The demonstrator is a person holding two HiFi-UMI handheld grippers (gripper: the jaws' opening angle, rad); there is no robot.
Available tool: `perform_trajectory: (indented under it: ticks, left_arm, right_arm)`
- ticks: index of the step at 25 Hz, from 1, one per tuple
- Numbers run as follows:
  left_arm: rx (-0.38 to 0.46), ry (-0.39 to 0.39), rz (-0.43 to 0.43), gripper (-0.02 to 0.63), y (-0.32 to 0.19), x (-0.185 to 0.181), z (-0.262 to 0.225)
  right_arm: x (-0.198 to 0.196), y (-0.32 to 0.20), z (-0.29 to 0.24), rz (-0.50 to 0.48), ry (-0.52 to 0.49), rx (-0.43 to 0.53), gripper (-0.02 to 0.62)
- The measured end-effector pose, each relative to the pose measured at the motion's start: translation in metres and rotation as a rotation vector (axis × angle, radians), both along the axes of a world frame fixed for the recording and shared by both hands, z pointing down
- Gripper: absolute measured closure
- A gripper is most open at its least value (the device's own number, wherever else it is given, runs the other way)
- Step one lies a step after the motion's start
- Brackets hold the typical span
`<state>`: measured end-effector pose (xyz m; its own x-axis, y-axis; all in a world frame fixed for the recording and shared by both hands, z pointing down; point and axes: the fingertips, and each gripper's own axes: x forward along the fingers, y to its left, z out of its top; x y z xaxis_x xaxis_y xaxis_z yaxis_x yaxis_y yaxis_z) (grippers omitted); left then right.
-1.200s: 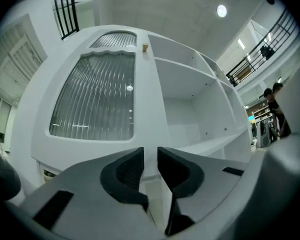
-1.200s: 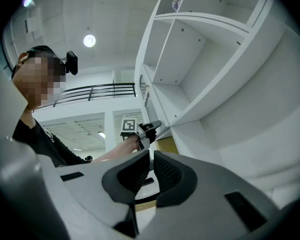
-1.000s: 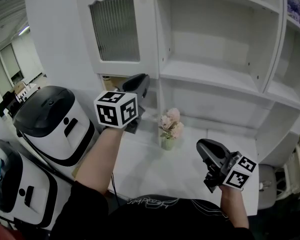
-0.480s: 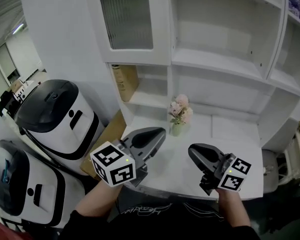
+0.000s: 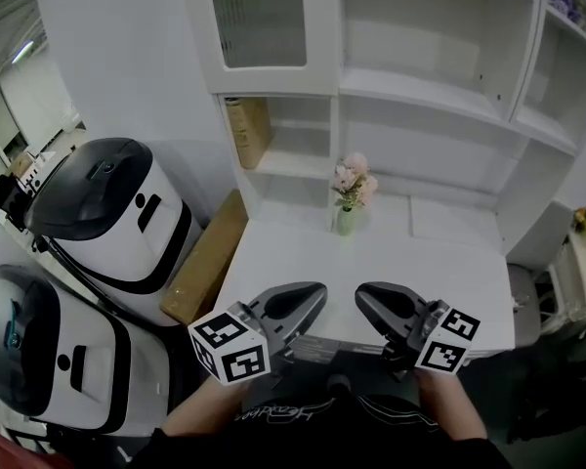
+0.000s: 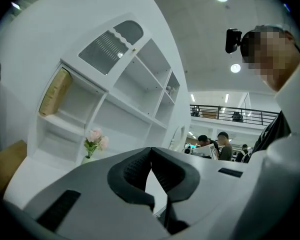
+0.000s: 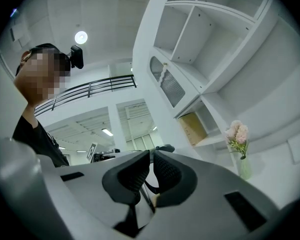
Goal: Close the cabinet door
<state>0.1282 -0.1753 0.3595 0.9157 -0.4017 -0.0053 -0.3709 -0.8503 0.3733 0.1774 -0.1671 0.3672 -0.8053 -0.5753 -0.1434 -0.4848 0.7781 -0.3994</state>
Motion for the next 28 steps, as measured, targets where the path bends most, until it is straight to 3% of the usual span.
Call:
perform_trajectory:
  ticks: [12, 28]
  left_arm:
    - [0.053, -0.054, -0.031, 0.584, 0.041, -0.016, 0.009]
    - [0.031, -0.048, -0.054, 0.584, 0.027, -0.017, 0.007]
  right_arm:
    - [-0.016, 0.042, 0.003, 0.053, 0.029, 0.015, 0.541]
    - [-0.015, 0.027, 0.005, 0.049, 0.041, -0.005, 0.541]
